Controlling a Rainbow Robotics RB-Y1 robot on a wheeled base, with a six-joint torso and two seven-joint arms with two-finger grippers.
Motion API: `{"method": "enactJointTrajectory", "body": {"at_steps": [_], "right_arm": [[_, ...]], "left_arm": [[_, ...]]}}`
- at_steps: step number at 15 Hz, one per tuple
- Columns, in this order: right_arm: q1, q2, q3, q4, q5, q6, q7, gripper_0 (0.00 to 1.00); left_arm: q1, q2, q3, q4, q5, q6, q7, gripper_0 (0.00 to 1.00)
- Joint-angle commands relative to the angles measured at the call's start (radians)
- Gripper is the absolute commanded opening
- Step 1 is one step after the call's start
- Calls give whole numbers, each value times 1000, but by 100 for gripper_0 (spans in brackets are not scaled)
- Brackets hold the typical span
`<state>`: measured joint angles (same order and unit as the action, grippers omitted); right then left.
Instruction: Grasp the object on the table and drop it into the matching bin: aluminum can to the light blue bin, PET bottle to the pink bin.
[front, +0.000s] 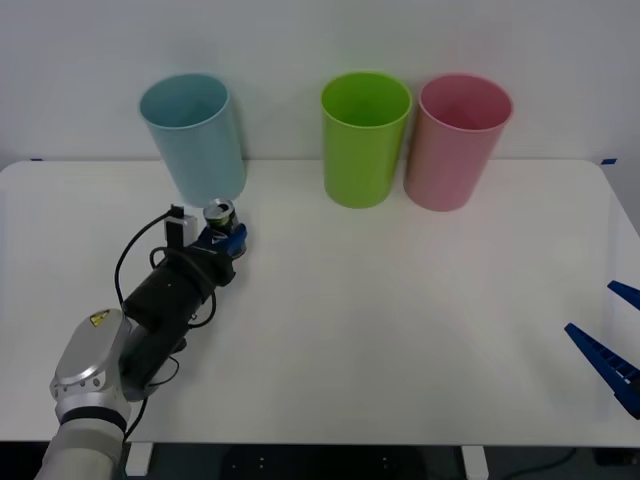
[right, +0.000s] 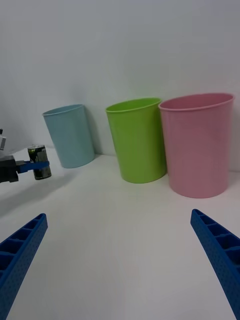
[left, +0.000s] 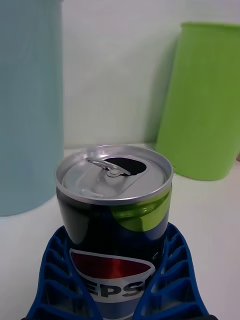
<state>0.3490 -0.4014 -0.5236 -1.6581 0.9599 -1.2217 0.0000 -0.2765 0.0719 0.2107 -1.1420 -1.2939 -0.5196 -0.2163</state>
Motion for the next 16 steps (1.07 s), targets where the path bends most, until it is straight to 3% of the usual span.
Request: {"method": "enactJointTrajectory", "body": {"at_steps": [1,7,13,16], "right_arm": [[0,0,0,0,0,0,0,100],[0,0,0,0,0,0,0,100],[0,0,0,0,0,0,0,100],[0,0,0,0,0,0,0,100]], "left_arm": [[30,22,-7,-58,53,-7,3,0],[72,31,-7,-200,140,-2,34,0],[63,32,-8,-317,148,56,84,0],[62,43,-13,-381,131,110,181,0]]}}
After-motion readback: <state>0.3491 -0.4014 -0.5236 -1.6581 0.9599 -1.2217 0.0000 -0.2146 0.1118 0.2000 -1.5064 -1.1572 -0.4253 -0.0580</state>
